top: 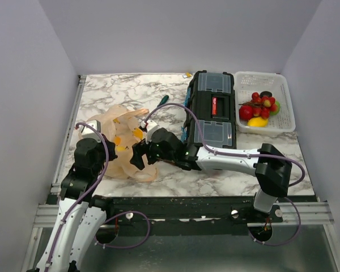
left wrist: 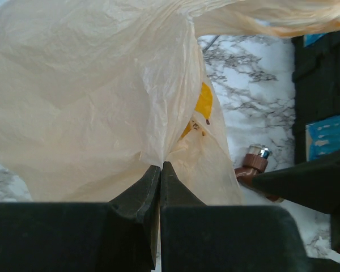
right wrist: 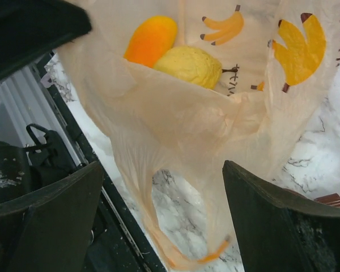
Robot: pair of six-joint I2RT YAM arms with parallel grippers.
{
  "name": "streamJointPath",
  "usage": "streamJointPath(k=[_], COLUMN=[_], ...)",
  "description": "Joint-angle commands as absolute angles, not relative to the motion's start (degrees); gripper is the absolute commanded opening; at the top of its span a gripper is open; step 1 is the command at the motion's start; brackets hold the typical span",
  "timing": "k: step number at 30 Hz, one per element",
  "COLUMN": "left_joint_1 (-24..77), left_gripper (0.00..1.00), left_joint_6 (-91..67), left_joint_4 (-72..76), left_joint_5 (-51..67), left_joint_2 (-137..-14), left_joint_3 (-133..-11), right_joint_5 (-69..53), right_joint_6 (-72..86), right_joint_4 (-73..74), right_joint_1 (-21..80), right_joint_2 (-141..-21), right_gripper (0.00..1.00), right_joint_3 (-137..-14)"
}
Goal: Take the fake fruits out of the plastic bag
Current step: Adjust the plastic bag at the center of the board.
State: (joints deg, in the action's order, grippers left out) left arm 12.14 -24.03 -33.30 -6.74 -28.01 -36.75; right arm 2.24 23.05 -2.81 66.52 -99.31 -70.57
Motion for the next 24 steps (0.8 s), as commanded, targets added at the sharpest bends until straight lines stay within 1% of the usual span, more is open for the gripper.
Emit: streamJointPath(k=[1,4,8,11,13,14,15,16,17,18,22,23,24], left_joint_1=[12.41,12.39,12.39,12.4,12.4,12.39,12.39,12.44,12.39,12.42,12.39,12.39,12.4], left_gripper=[0.0,0.0,0.0,0.0,0.0,0.0,0.0,0.0,0.0,0.0,0.0,0.0,0.0], left_joint_6=[-22.68,-21.09,-18.98,-17.44,-17.14,-17.27,-17.46,-17.73,-17.99,-18.19,-18.02,-17.89,-17.69], left_joint_4=[-29.86,-30.19,-32.53,-31.91,-31.64,-31.64,-31.73,-31.89,-31.99,-32.15,-33.29,-33.82,-34.49], left_joint_5=[1.5,5.3,5.97,7.1,7.61,7.91,8.23,8.51,8.52,8.33,8.0,8.04,8.19], left_joint_2=[-28.8,-31.97,-35.5,-35.71,-36.33,-36.85,-37.28,-37.92,-38.4,-38.96,-41.34,-42.07,-42.9], left_joint_3=[-44.31,-48.62,-51.59,-50.88,-50.84,-51.18,-51.59,-52.07,-52.56,-53.27,-56.43,-57.49,-58.6], right_joint_5=[1.07,0.42,0.62,-5.33,-8.85,-10.18,-11.41,-11.85,-11.75,-11.26,-12.37,-13.39,-15.11], right_joint_6=[25.13,25.31,26.27,26.82,29.27,30.12,30.97,31.6,31.9,32.0,32.69,33.68,35.1], right_joint_4=[-4.84,-5.86,-6.72,-10.16,-12.46,-13.45,-14.31,-14.32,-13.93,-13.38,-13.33,-13.91,-15.3], right_joint_1=[66.18,66.21,66.14,66.11,66.13,66.13,66.18,66.14,66.15,66.15,66.15,66.19,66.15], right_joint_2=[-102.11,-104.06,-104.99,-105.75,-107.21,-108.18,-108.95,-109.8,-110.35,-110.79,-111.34,-111.52,-111.81], right_gripper=[0.89,0.89,0.89,0.9,0.87,0.81,0.73,0.58,0.47,0.38,0.11,0.03,0.01], right_joint_3=[-72.31,-72.84,-72.49,-71.63,-71.65,-72.1,-72.94,-73.98,-75.46,-76.66,-82.15,-83.51,-84.38])
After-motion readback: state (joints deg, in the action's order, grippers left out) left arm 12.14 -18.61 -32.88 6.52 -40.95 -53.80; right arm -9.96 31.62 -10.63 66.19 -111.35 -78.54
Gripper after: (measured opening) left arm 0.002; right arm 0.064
